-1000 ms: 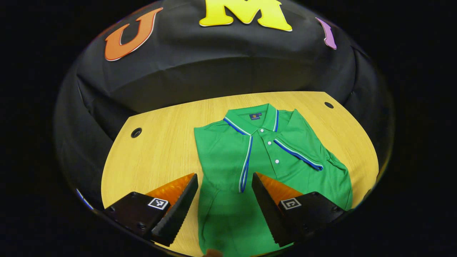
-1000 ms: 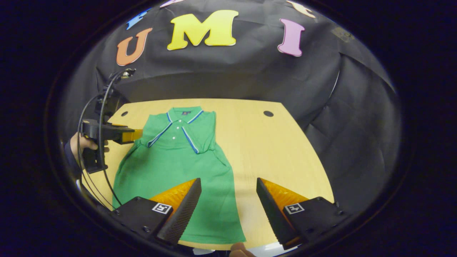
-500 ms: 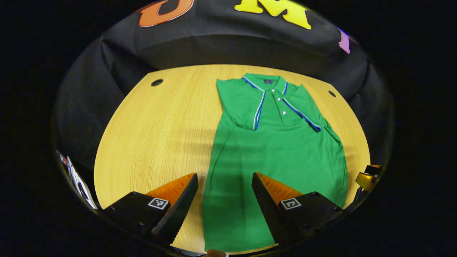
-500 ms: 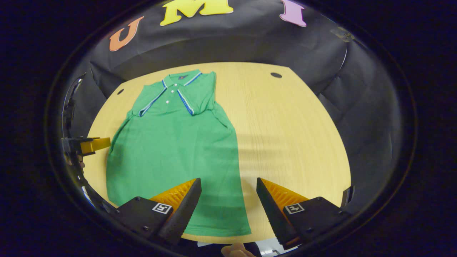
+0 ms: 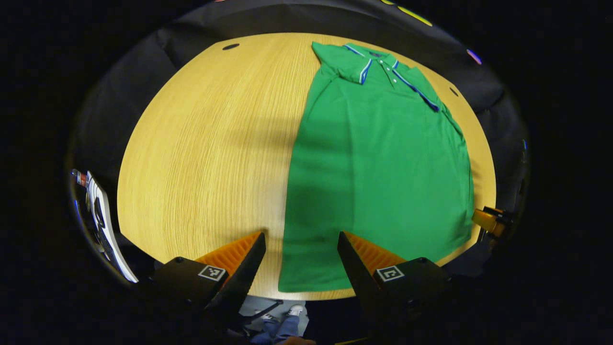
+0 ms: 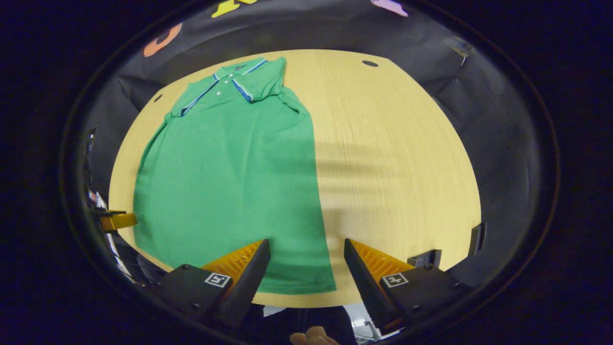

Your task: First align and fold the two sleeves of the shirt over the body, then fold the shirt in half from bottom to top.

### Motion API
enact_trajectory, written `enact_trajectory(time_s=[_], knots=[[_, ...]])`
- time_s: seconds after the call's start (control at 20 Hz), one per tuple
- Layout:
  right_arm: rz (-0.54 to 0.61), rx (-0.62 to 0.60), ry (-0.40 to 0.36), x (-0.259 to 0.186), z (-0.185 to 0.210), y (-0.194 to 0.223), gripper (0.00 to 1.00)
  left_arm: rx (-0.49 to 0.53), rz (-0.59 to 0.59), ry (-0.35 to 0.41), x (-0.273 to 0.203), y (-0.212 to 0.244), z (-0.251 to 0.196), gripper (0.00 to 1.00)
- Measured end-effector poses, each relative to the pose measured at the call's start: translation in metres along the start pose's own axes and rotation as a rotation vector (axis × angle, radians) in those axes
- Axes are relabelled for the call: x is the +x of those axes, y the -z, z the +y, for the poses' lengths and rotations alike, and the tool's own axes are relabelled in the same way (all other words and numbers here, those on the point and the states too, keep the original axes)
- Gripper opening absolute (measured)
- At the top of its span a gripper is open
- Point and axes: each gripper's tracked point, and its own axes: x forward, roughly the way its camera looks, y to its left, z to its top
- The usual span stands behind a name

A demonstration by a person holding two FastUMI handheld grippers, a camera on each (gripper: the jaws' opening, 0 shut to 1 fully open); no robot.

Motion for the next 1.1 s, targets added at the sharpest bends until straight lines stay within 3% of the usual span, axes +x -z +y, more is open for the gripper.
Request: enact_trajectory(time_s=[0.35,0.55,1.1], knots=[[0.063,-0.02,-0.012,0.002,0.005,0.026,0.99,-0.003,0.122,-0.008,0.006,0.039,-0.004,0.98],[0.101,-0.052,-0.028,0.006,0.013,0.032,0.99,0.002,0.123,-0.019,0.007,0.038,-0.005,0.97],[0.171,-0.032,0.017,0.012,0.008,0.035,0.98,-0.004,0.195,-0.019,0.009,0.037,-0.007,0.98]])
